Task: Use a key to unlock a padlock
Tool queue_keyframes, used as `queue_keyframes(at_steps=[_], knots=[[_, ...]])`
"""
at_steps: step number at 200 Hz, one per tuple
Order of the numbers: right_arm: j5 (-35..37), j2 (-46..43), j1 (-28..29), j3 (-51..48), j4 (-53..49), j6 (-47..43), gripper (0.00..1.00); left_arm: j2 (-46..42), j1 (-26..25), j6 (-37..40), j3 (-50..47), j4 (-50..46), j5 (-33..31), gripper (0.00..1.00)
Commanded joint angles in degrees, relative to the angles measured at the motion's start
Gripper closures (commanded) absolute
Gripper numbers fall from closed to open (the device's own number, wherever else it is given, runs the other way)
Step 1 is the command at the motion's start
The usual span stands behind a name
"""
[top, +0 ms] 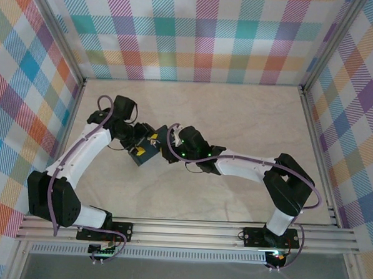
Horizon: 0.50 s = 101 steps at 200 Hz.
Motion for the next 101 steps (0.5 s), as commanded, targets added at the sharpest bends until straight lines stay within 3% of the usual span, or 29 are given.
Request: queue_keyframes(at_steps=[1,44,101], knots=[[0.12,-2.24,-0.25,3.82,-8.12,-7.34,0.88,-0.92,1.55,6.26,3.12,-6.06,-6.46,0.33],[2.42,-1.82,0.0,8.79,-19.08,-17.03,0.9,-1.04,2.63,17.21,6.94,-11.5,-21.95,0.31],[13.22,1.39,1.96,16.67,-27.73,-26.78,0.91,3.53,3.99,17.68,1.08,-5.7,-11.46,0.3]])
